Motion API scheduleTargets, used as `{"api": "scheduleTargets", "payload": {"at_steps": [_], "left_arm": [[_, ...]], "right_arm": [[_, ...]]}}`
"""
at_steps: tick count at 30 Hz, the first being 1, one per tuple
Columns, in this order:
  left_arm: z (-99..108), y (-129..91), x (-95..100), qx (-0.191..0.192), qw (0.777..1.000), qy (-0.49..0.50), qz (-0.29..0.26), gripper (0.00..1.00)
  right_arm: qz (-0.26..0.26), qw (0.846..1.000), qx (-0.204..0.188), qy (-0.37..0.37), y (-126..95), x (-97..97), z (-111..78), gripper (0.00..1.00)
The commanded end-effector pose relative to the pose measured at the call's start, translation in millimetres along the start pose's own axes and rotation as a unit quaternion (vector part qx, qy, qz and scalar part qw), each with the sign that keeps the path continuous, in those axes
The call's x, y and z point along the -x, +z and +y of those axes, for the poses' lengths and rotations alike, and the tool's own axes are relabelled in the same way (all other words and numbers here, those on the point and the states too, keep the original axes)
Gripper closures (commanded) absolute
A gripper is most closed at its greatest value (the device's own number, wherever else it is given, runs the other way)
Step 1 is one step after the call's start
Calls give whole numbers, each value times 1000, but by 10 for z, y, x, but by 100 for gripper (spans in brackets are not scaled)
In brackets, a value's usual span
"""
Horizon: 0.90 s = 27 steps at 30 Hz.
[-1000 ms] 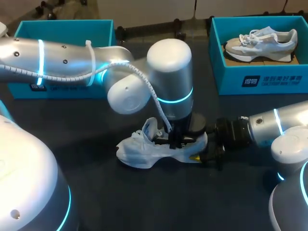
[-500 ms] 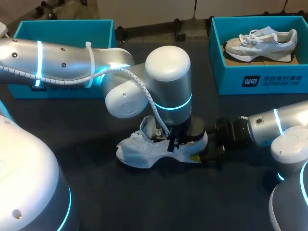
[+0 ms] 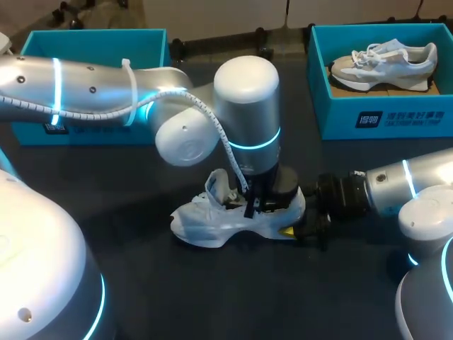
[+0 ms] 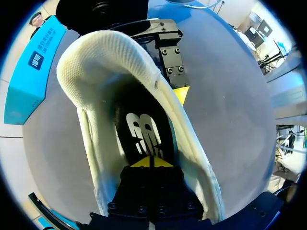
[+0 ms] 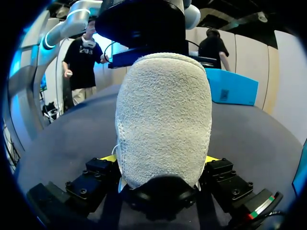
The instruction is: Take the shoe out of the shoebox, open the shoe tongue, remove and reinsert the insole, then place the shoe into the shoebox
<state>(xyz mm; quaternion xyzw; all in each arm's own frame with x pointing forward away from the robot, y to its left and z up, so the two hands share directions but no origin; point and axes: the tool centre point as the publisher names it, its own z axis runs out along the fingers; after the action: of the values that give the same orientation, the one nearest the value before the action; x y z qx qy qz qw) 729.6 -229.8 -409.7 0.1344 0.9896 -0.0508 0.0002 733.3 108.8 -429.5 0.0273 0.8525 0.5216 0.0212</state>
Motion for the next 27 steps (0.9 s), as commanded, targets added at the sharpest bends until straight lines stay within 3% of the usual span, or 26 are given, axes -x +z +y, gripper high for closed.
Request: {"api": "scheduleTargets", "payload": {"at_steps": [1,27], "left_arm": [[78,-35,-12,-6,1000,2,6,100],[137,-489,-59,-81,996,-6,28,100]], "right_arm": [[-1,1000,-1,0,38,44,-92,100],[-1,1000,-1,0,38,44,-92,100]]}}
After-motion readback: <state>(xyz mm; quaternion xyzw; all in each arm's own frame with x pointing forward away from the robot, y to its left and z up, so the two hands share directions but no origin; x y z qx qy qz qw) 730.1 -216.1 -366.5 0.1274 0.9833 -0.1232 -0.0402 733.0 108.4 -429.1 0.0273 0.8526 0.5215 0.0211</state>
